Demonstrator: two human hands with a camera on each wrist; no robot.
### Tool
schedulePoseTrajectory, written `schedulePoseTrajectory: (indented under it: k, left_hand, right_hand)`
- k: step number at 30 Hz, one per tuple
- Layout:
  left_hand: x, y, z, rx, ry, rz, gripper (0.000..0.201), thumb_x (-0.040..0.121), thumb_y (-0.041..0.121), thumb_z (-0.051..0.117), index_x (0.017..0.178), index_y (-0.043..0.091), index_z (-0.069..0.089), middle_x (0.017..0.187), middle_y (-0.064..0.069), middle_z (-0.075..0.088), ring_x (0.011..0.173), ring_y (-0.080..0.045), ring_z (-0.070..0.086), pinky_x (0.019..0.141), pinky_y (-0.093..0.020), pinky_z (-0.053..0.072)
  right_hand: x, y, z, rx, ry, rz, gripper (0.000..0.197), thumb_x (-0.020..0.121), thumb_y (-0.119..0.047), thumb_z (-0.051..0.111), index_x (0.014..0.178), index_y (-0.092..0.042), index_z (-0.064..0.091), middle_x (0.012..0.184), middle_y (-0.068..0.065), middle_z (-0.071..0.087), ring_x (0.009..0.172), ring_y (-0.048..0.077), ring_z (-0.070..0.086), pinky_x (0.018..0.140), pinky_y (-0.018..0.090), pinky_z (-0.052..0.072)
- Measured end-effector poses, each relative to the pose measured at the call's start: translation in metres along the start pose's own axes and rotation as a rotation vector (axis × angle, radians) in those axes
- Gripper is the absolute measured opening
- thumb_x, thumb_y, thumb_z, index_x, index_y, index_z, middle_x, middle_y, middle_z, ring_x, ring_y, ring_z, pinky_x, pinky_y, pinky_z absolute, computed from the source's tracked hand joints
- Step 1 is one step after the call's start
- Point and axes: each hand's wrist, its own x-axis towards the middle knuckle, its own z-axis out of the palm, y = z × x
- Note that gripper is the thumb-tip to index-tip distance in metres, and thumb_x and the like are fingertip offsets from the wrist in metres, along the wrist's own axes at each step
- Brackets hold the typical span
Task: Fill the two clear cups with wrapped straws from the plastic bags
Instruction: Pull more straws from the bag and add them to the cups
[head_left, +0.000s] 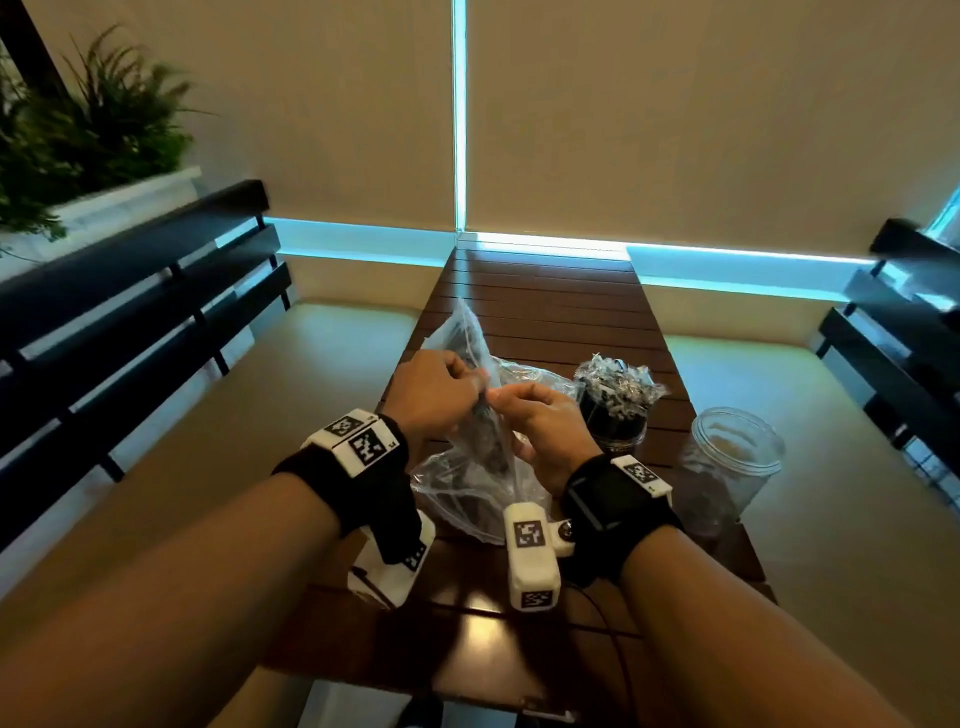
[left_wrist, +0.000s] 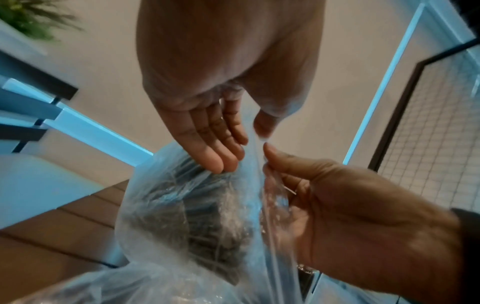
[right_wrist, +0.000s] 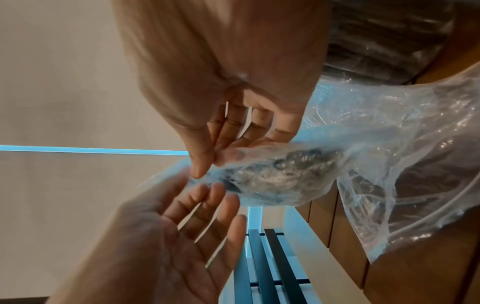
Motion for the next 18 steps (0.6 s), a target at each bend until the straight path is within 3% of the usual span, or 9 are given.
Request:
schedulePoseTrajectory:
  k: [3, 6, 11, 14, 16, 18]
  left_hand:
    - [0.006, 0.009, 0.003, 0.045, 0.033, 0.057, 0.037, 0.085, 0.050, 0.070, 0.073, 0.016, 0.070, 0.074, 0.001, 0.074, 0.074, -0.018, 0.072, 0.077, -0.038, 0.061]
    - [0.011, 0.016, 0.007, 0.142, 0.083, 0.103, 0.023, 0.087, 0.031, 0.067, 0.067, 0.020, 0.066, 0.082, 0.000, 0.072, 0.082, -0.021, 0.069, 0.082, -0.038, 0.059]
    - [0.011, 0.024, 0.012, 0.153, 0.076, 0.119, 0.015, 0.094, 0.022, 0.060, 0.079, 0.019, 0.061, 0.088, -0.001, 0.065, 0.082, -0.020, 0.059, 0.072, -0.028, 0.044]
    - [0.011, 0.021, 0.014, 0.099, 0.096, 0.091, 0.010, 0.093, 0.016, 0.060, 0.083, 0.015, 0.062, 0.087, 0.000, 0.065, 0.082, -0.017, 0.060, 0.068, -0.027, 0.045]
    - [0.010, 0.018, 0.015, 0.079, 0.121, 0.066, 0.009, 0.089, 0.021, 0.068, 0.082, 0.016, 0.065, 0.086, 0.001, 0.068, 0.087, -0.019, 0.065, 0.073, -0.033, 0.053]
    - [0.008, 0.017, 0.016, 0.067, 0.140, 0.031, 0.019, 0.084, 0.030, 0.075, 0.075, 0.021, 0.061, 0.083, 0.001, 0.069, 0.085, -0.020, 0.067, 0.077, -0.036, 0.058]
  right_hand:
    - [0.001, -0.006, 0.000, 0.002, -0.033, 0.024, 0.010, 0.093, -0.012, 0.066, 0.085, -0.016, 0.062, 0.072, -0.004, 0.065, 0.064, 0.004, 0.062, 0.067, 0.025, 0.052]
    - [0.004, -0.010, 0.002, 0.000, -0.007, 0.067, 0.013, 0.093, -0.011, 0.064, 0.083, -0.020, 0.064, 0.079, -0.004, 0.067, 0.075, 0.009, 0.062, 0.073, 0.029, 0.049]
    - [0.006, -0.014, 0.009, -0.063, 0.107, 0.001, 0.010, 0.086, -0.011, 0.065, 0.078, -0.017, 0.063, 0.072, -0.002, 0.063, 0.067, 0.010, 0.059, 0.057, 0.027, 0.052]
    - [0.012, -0.014, 0.015, -0.294, 0.237, -0.180, 0.006, 0.074, -0.023, 0.071, 0.071, -0.020, 0.067, 0.075, 0.002, 0.072, 0.075, 0.021, 0.071, 0.072, 0.048, 0.062]
    - [0.013, -0.014, 0.015, -0.346, 0.245, -0.223, 0.012, 0.071, -0.026, 0.074, 0.080, -0.024, 0.066, 0.077, 0.004, 0.074, 0.078, 0.026, 0.074, 0.073, 0.051, 0.061]
    - [0.013, -0.015, 0.014, -0.306, 0.231, -0.198, 0.028, 0.074, -0.017, 0.078, 0.094, -0.023, 0.058, 0.078, 0.006, 0.074, 0.077, 0.029, 0.074, 0.075, 0.054, 0.061]
